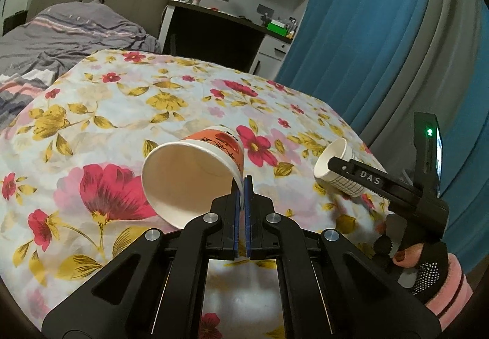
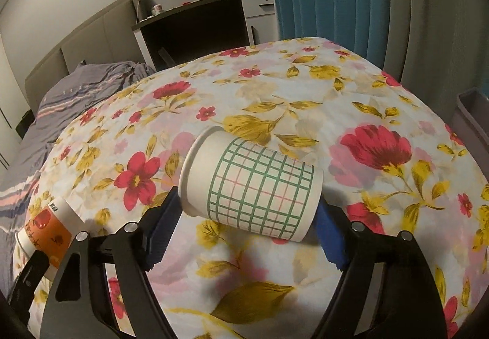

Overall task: Collect trash
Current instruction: 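Grasp the second white grid-print cup with the right tool, then carry the orange cup and grid cup over the gray bin with both tools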

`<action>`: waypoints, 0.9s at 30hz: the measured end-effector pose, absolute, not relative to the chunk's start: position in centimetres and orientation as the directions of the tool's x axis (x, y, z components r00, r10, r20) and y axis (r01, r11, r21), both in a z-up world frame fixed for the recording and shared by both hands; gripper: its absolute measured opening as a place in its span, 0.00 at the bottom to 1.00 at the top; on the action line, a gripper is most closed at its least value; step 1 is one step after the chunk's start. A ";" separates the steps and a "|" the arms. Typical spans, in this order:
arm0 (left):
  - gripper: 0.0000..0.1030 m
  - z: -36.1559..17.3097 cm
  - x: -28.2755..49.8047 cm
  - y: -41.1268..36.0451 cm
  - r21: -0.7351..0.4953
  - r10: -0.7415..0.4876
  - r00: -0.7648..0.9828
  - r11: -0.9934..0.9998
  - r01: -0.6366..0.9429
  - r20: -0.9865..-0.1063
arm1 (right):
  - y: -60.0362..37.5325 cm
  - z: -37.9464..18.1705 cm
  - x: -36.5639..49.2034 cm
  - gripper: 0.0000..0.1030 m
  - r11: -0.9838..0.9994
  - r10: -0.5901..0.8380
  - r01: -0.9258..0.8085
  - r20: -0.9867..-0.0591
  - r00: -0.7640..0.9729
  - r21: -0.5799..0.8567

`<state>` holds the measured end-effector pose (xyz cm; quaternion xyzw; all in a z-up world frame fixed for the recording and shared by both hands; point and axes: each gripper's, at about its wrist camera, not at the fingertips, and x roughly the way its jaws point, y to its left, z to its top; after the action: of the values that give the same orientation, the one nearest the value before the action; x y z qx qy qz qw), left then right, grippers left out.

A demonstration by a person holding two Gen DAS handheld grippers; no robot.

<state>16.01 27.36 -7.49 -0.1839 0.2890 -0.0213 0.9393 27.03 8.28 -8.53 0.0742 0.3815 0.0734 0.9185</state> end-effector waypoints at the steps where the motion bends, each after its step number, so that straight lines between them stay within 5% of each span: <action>1: 0.02 -7.5 16.0 27.2 -0.353 -0.144 0.831 0.933 -0.066 -0.537 | 8.1 -8.5 26.9 0.76 0.978 0.193 -0.081 -0.687 0.701 0.193; 27: 0.02 -0.8 12.8 16.3 -0.210 -0.173 0.867 0.974 0.082 -0.467 | -1.2 -1.8 16.7 0.76 0.962 0.271 -0.202 -0.543 0.795 0.184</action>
<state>12.79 16.33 -0.81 -0.0919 0.2490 -0.0663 0.9619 16.71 -1.16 -1.82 0.0583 0.2948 0.1249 0.9455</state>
